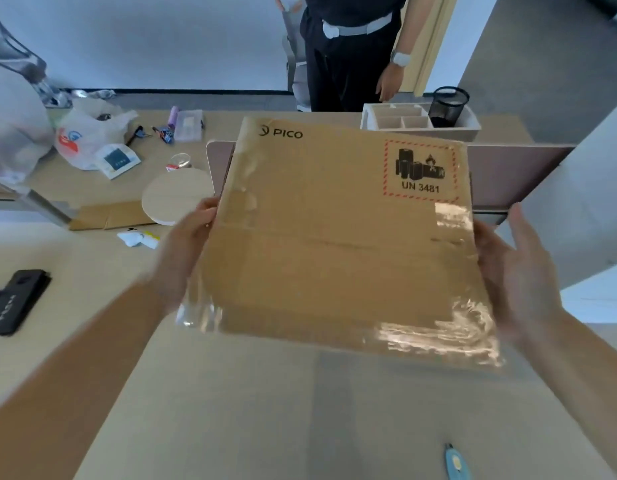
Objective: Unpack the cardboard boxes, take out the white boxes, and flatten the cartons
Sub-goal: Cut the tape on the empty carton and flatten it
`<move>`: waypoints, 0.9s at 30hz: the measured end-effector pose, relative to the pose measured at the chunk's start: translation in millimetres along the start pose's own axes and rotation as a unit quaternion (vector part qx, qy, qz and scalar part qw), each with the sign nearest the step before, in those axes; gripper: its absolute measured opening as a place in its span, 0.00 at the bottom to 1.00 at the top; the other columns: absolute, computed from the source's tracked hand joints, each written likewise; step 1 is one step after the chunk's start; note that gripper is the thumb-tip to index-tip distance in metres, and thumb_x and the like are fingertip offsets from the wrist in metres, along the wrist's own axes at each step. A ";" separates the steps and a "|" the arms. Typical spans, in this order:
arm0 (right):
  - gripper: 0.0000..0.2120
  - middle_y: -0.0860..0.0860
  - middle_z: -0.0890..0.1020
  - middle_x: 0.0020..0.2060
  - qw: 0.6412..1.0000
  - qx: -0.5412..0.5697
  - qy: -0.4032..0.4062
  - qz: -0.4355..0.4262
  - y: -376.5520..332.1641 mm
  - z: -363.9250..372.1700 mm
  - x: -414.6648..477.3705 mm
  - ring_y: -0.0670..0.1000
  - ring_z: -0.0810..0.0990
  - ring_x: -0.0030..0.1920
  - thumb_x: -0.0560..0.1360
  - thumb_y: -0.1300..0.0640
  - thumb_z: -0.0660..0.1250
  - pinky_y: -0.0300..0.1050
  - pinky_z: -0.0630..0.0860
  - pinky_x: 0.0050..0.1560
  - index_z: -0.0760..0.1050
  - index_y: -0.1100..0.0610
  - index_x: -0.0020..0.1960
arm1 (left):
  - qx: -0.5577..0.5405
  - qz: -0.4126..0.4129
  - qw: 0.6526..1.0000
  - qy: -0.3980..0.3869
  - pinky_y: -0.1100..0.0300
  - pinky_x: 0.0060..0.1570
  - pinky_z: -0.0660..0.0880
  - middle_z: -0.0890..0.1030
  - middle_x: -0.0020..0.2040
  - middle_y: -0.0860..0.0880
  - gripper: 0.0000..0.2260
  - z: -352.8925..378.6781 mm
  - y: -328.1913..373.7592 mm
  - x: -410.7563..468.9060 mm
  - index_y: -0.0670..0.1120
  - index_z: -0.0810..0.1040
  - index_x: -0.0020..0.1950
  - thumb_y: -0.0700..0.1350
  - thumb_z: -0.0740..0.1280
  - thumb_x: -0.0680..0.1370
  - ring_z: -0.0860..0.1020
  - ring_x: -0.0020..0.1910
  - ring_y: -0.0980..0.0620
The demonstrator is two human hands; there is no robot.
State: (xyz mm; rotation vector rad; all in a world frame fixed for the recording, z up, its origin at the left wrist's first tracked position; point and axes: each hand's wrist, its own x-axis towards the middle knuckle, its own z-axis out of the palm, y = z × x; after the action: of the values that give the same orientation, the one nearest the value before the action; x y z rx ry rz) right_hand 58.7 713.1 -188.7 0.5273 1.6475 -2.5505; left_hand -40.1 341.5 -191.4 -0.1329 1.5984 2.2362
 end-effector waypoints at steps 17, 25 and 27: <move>0.31 0.37 0.81 0.64 0.975 -0.222 -0.016 -0.022 38.8 -2.7 -27.3 0.42 0.82 0.62 0.74 0.58 0.75 0.43 0.83 0.45 0.69 0.43 0.72 | 0.210 0.053 0.976 0.012 0.64 0.36 0.76 0.82 0.55 0.60 0.21 -22.7 -43.5 -41.8 0.51 0.73 0.62 0.45 0.75 0.72 0.83 0.51 0.57; 0.42 0.36 0.75 0.70 0.925 -0.369 0.033 -0.089 94.2 -8.0 -25.5 0.35 0.75 0.67 0.72 0.66 0.78 0.33 0.71 0.62 0.64 0.44 0.77 | 0.313 0.121 0.941 0.047 0.45 0.70 0.73 0.76 0.66 0.51 0.33 -36.2 -87.0 -45.7 0.52 0.68 0.71 0.37 0.75 0.69 0.76 0.68 0.48; 0.43 0.37 0.74 0.71 0.919 -0.378 0.054 -0.097 114.6 -10.5 -21.7 0.26 0.72 0.64 0.72 0.68 0.77 0.29 0.69 0.60 0.62 0.46 0.79 | 0.340 0.120 0.930 0.069 0.44 0.72 0.72 0.75 0.69 0.49 0.37 -39.2 -109.2 -44.0 0.49 0.65 0.77 0.31 0.75 0.72 0.74 0.70 0.49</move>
State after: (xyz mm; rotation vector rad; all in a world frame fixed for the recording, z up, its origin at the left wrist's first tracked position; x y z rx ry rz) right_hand 108.4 670.7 -285.9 0.4399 2.6097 -1.7539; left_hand 34.3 324.1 -289.2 0.1051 2.4813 1.7158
